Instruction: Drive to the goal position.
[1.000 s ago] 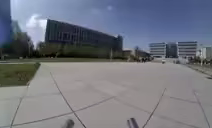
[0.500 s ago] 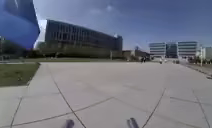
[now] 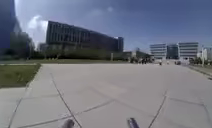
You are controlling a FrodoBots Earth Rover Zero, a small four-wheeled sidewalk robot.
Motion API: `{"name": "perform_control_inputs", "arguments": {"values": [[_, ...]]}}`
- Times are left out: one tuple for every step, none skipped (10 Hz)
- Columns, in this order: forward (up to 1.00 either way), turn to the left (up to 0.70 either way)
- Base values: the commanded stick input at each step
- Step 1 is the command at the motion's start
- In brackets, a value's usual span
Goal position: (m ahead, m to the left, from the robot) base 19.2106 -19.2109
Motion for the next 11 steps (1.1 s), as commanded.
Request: {"name": "perform_control_inputs", "arguments": {"values": [[0.0, -1.0], [0.0, -1.0], [0.0, -1.0], [0.0, -1.0], [0.0, -1.0], [0.0, -1.0], [0.0, -1.0], [0.0, -1.0], [0.0, -1.0], [0.0, -1.0], [0.0, -1.0]]}}
